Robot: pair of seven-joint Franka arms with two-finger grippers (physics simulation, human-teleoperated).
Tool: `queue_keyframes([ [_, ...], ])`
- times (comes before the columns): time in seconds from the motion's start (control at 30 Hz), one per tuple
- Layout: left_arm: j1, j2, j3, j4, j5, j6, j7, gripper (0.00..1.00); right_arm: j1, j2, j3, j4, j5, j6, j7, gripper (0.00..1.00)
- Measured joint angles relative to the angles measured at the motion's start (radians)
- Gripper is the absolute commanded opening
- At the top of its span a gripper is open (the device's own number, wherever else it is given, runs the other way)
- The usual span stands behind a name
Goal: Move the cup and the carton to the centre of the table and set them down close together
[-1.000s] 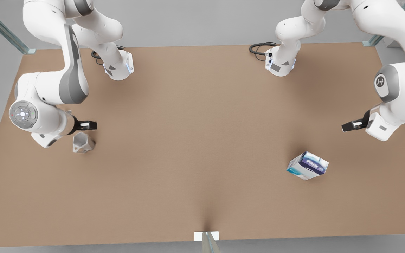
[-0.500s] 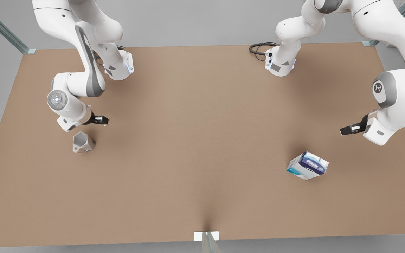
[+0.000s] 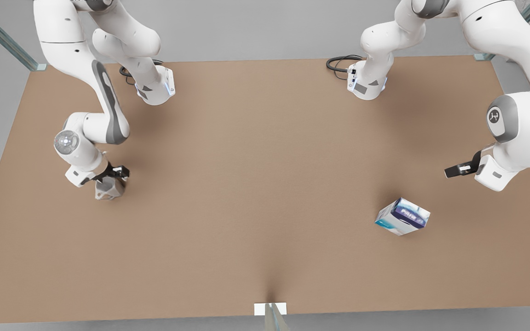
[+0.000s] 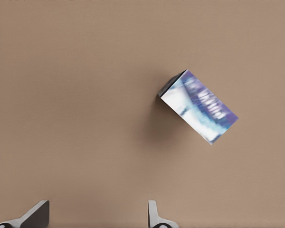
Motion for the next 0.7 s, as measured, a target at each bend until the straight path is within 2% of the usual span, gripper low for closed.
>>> queue_keyframes([
  [0.37,0.000,0.008,0.000,0.000,-0.001,0.000,-0.001,1.00,-0.010,0.099,-0.006,0.010,0.011,0.014,0.014,1.00],
  [0.5,0.000,0.012,0.000,0.000,-0.001,0.000,-0.001,1.00,-0.002,0.156,-0.005,0.017,0.012,0.072,0.012,1.00],
  [0.53,0.000,0.012,0.000,0.000,-0.001,0.000,0.000,1.00,0.001,0.164,-0.005,0.018,0.015,0.082,0.012,0.86],
  [0.57,0.000,0.012,0.000,0.000,-0.001,0.000,0.000,1.00,0.005,0.167,-0.005,0.018,0.015,0.086,0.012,0.50],
  [0.6,0.000,0.012,0.000,0.000,-0.001,0.000,0.000,1.00,0.006,0.166,-0.005,0.020,0.015,0.086,0.012,0.21],
  [0.7,0.000,0.012,0.000,0.000,-0.002,-0.002,-0.002,1.00,-0.003,0.166,0.001,0.048,0.017,0.079,0.017,0.21],
])
